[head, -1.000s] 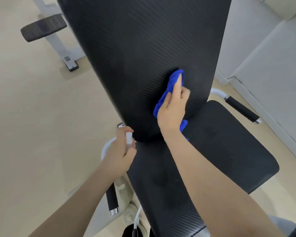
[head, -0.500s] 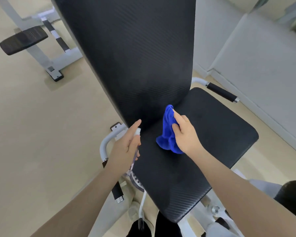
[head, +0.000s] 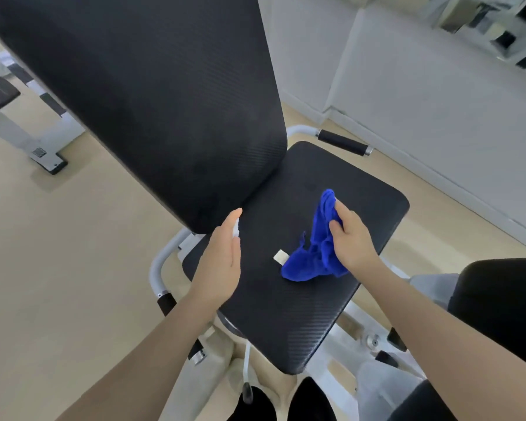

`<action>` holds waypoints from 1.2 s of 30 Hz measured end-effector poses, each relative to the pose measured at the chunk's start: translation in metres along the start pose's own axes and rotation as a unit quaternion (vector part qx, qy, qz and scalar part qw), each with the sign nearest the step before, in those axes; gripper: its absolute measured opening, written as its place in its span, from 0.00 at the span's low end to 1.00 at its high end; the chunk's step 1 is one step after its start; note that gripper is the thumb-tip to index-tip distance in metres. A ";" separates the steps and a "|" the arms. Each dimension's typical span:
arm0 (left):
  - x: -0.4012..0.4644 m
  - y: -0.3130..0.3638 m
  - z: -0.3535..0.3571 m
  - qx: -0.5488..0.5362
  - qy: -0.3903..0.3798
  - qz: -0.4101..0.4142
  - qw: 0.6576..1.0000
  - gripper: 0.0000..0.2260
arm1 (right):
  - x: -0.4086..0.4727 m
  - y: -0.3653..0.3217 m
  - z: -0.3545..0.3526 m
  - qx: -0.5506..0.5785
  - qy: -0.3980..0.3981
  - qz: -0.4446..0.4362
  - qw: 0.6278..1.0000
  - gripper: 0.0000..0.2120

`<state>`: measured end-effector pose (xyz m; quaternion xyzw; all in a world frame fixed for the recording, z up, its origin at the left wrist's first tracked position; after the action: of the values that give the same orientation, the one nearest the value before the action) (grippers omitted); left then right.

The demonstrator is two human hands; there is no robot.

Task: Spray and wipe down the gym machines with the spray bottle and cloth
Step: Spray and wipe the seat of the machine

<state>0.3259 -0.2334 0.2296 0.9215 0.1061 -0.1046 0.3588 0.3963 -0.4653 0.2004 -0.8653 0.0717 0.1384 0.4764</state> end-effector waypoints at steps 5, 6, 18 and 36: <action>0.012 0.013 0.015 0.170 0.002 -0.015 0.985 0.19 | -0.004 -0.004 -0.007 -0.015 0.002 -0.006 1.000 0.19; 0.013 0.019 0.021 0.184 -0.014 -0.003 0.983 0.20 | -0.004 -0.003 -0.011 -0.019 0.002 0.001 1.000 0.16; 0.035 0.081 0.050 0.237 -0.052 0.049 0.969 0.17 | 0.001 -0.015 -0.085 -0.205 0.026 0.004 0.978 0.22; 0.007 -0.019 0.085 0.220 -0.106 -0.062 0.968 0.16 | 0.015 0.019 -0.011 -0.269 -0.078 -0.013 0.960 0.22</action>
<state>0.3181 -0.2771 0.1544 0.9530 0.0988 -0.2442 0.1496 0.4076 -0.4844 0.1859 -0.9489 -0.0172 0.2132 0.2319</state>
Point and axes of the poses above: each hand's wrist, its own x-axis towards the middle knuckle, its own z-axis out of the palm, y = z × x, the point moved 10 cm from there along x, towards the middle knuckle, and after that the axes turned 9 degrees about x, right-handed, at the moved point
